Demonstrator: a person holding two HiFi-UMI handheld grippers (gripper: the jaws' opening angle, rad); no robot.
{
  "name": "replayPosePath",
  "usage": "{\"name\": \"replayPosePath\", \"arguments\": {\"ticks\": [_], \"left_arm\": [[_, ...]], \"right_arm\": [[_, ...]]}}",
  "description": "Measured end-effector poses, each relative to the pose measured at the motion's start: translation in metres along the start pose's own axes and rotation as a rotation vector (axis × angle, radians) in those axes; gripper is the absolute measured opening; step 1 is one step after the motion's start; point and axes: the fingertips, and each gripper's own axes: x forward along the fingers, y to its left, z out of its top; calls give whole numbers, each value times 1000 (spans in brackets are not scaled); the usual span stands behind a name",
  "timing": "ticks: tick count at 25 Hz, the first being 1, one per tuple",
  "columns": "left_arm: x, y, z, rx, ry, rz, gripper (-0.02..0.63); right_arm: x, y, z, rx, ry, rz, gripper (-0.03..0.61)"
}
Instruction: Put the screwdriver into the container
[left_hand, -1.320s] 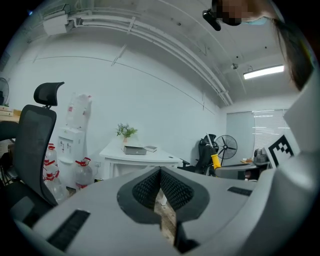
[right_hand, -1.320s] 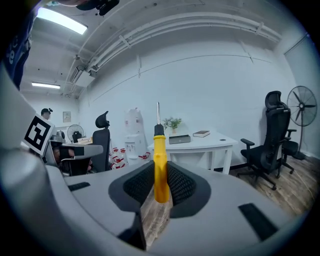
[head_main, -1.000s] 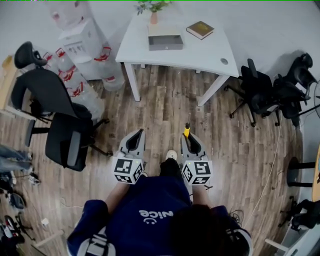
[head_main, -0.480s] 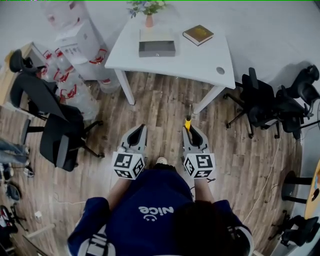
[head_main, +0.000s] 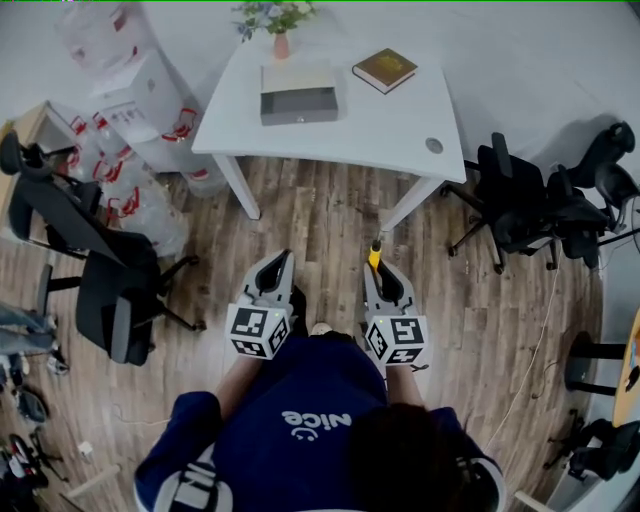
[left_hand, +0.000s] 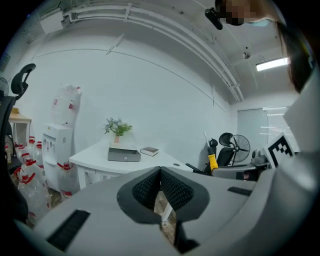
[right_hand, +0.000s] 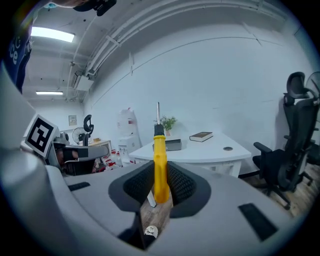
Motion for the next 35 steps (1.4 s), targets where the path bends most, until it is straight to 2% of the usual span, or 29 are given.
{"name": "replayPosePath", "arguments": {"ticks": [5,12,19,23,28,35], "left_arm": [[57,38,16,1,6,-50,17],[143,119,58,29,7,-81,17],[204,189,81,23,17,-115,17],[231,207,87,40,37,-137,17],[254,211,88,40,62,-141,17],[288,220,91,-13,53,-49,17]], "right_arm": [[54,-18,19,4,-10,-68,94],[155,-32,54,0,-9,-114,94],[230,-20,74,-102,39,-144,94],[257,-18,73,-99,58,-148,94],[278,-29,76,-76,74,-132,94],[319,-61,91,-101,93,-28,94]]}}
